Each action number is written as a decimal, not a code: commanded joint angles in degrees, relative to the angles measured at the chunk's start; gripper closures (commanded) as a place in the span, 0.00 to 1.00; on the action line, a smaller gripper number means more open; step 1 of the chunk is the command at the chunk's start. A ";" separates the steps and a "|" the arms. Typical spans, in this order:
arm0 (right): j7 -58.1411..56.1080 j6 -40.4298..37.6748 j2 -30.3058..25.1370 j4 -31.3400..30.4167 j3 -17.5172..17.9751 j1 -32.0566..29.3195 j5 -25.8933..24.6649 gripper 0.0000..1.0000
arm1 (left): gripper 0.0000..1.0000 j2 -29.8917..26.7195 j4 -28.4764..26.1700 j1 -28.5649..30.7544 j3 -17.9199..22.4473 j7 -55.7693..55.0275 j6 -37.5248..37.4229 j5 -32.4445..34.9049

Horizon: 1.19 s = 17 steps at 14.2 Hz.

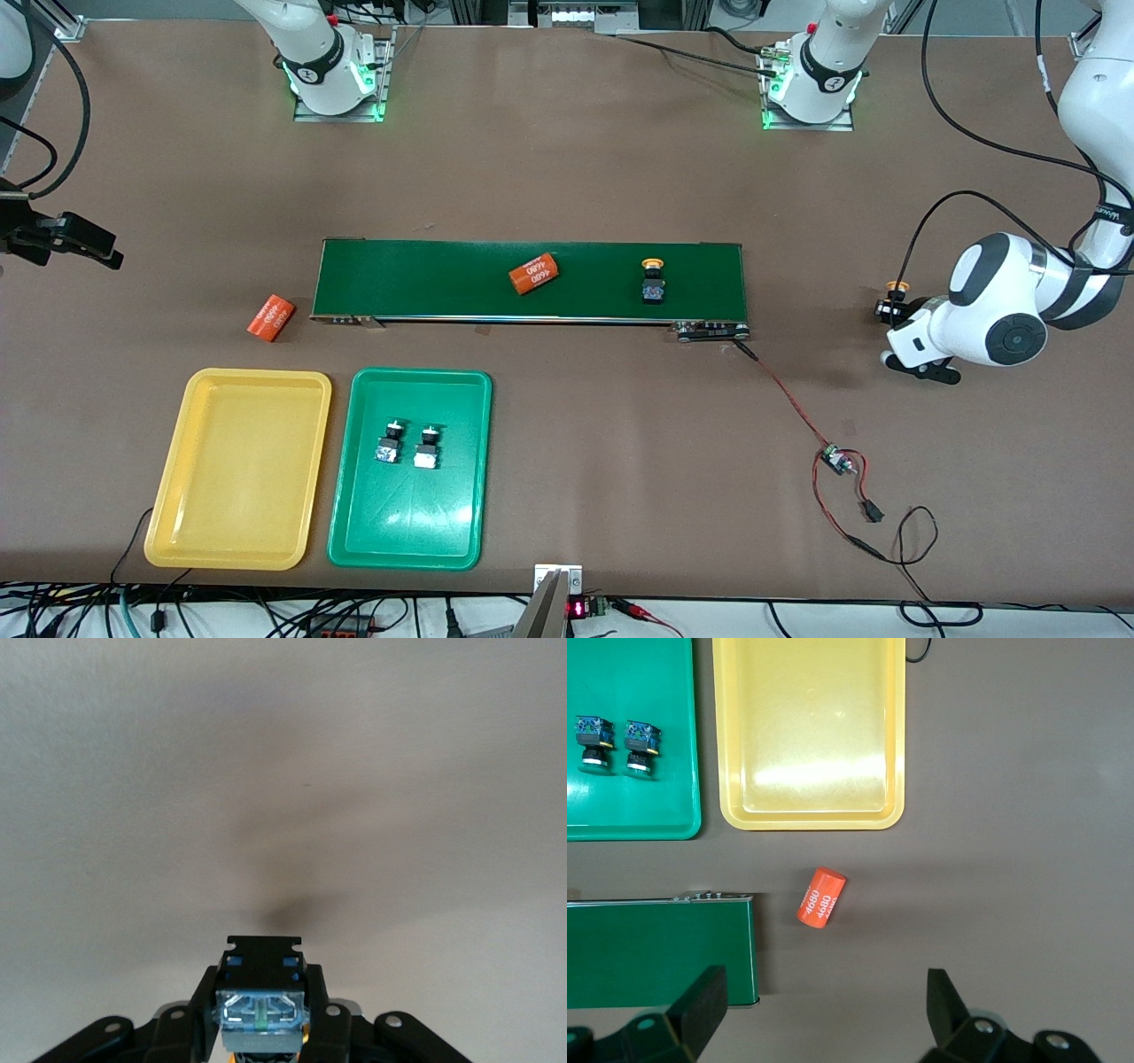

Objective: Sort buttons by color to trays
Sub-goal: 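Place the second orange-cap button on the belt end with the left gripper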

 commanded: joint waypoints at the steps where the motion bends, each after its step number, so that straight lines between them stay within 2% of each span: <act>1: 0.10 -0.08 0.20 0.71 0.31 0.12 -0.66 0.00 | 0.77 -1.64 3.70 -0.06 -5.04 0.03 -7.55 -0.92; 5: 0.10 0.00 0.12 0.62 0.40 0.12 -0.66 0.00 | 0.77 -1.38 4.77 -2.77 -9.36 -9.00 -9.86 -8.03; 10: 0.19 2.11 0.20 0.27 0.58 0.47 -0.04 0.00 | 0.76 -1.03 4.77 -14.54 -9.45 -27.73 -7.59 -9.36; 13: 0.19 2.03 0.20 0.45 0.58 1.43 0.22 0.00 | 0.76 -0.06 4.68 -17.80 -9.28 -30.47 -2.05 -12.77; 16: 0.10 1.59 0.20 0.45 0.58 1.53 0.22 0.00 | 0.75 0.64 3.89 -20.62 -8.93 -31.44 1.56 -12.96; 17: 0.19 1.50 0.20 0.36 0.58 1.35 0.22 0.00 | 0.71 0.64 3.89 -20.97 -8.92 -31.70 1.74 -12.87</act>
